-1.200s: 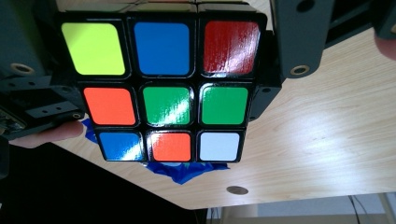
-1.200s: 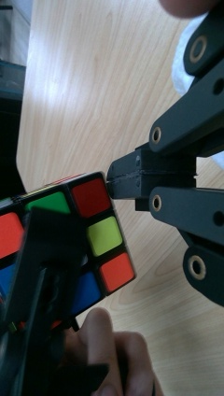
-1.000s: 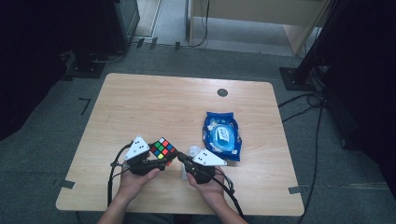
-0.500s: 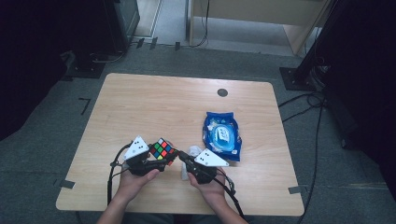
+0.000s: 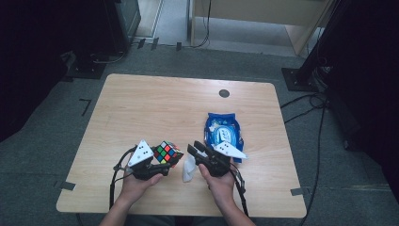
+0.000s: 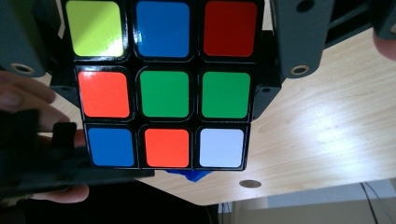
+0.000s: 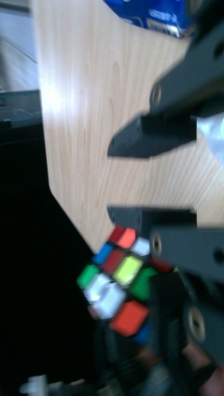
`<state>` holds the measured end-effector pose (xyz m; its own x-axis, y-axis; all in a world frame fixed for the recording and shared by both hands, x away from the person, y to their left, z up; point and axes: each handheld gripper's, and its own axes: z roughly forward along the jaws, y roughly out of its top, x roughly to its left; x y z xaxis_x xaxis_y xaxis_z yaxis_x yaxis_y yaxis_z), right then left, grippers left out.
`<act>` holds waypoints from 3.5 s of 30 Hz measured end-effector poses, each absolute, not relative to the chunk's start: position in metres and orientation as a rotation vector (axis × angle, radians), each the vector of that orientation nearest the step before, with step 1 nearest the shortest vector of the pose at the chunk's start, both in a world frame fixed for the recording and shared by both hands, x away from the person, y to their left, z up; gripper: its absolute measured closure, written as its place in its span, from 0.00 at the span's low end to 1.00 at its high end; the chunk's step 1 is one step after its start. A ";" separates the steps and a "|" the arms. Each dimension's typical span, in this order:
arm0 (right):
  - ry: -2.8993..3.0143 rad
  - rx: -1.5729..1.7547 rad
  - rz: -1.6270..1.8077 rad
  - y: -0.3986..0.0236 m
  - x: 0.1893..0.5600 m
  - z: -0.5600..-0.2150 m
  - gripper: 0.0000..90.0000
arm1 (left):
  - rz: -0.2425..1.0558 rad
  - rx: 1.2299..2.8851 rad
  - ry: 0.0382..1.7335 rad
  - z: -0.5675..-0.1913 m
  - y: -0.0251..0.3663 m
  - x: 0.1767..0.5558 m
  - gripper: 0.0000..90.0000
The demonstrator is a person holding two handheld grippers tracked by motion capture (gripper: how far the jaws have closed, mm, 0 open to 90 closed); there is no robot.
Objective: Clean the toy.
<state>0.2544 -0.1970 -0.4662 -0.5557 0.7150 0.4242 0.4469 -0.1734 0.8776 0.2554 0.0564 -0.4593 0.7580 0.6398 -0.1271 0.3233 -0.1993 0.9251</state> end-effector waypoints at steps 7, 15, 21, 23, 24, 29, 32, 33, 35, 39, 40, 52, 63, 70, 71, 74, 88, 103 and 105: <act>1.853 1.537 1.960 -0.192 0.253 -0.455 0.34 | 0.387 1.817 0.751 -0.466 0.049 0.253 0.38; 1.875 1.707 2.007 -0.185 0.256 -0.460 0.23 | 0.434 1.831 0.729 -0.468 0.043 0.249 0.38; 1.909 1.803 2.016 -0.179 0.258 -0.466 0.24 | 0.445 1.834 0.709 -0.469 0.038 0.247 0.38; 1.912 1.832 2.033 -0.179 0.259 -0.469 0.26 | 0.450 1.842 0.702 -0.469 0.037 0.246 0.38; 1.910 1.834 2.035 -0.179 0.259 -0.469 0.27 | 0.455 1.846 0.701 -0.469 0.037 0.246 0.38; 1.926 1.876 2.063 -0.178 0.259 -0.470 0.36 | 0.468 1.856 0.695 -0.469 0.035 0.245 0.38; 1.932 1.872 2.069 -0.178 0.259 -0.471 0.37 | 0.466 1.856 0.694 -0.469 0.035 0.245 0.38; 1.936 1.869 2.069 -0.178 0.259 -0.471 0.37 | 0.461 1.855 0.694 -0.469 0.035 0.245 0.38; 1.941 1.870 2.071 -0.178 0.259 -0.471 0.37 | 0.452 1.854 0.695 -0.469 0.036 0.245 0.38; 1.952 1.836 2.042 -0.177 0.258 -0.469 0.38 | 0.438 1.859 0.697 -0.470 0.036 0.247 0.38; 1.960 1.809 2.025 -0.177 0.257 -0.468 0.38 | 0.432 1.868 0.697 -0.471 0.035 0.247 0.38; 2.026 1.373 1.786 -0.162 0.245 -0.454 0.37 | 0.443 1.888 0.705 -0.471 0.039 0.249 0.38; 2.061 1.195 1.486 -0.196 0.266 -0.476 0.37 | 0.478 1.832 0.830 -0.467 0.081 0.265 0.38; 2.206 1.114 1.195 -0.174 0.268 -0.509 0.37 | 0.473 1.847 0.826 -0.469 0.082 0.265 0.38; 2.221 1.115 1.171 -0.173 0.269 -0.510 0.40 | 0.468 1.848 0.824 -0.469 0.081 0.264 0.38; 2.243 1.140 1.109 -0.173 0.270 -0.514 0.45 | 0.465 1.859 0.816 -0.470 0.079 0.263 0.38; 2.201 1.237 1.096 -0.186 0.274 -0.521 0.91 | 0.449 1.857 0.806 -0.471 0.077 0.263 0.38; 2.023 1.019 1.502 -0.188 0.245 -0.448 0.95 | 0.427 1.903 0.754 -0.476 0.059 0.257 0.38; 2.016 0.976 1.550 -0.185 0.240 -0.440 0.95 | 0.422 1.911 0.741 -0.477 0.055 0.255 0.38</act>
<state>0.2399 -0.1851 -0.4399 -0.6681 0.7386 0.0896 0.2763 0.1345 0.9516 0.2553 0.0548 -0.4767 0.7515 0.6590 -0.0314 0.3095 -0.3102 0.8989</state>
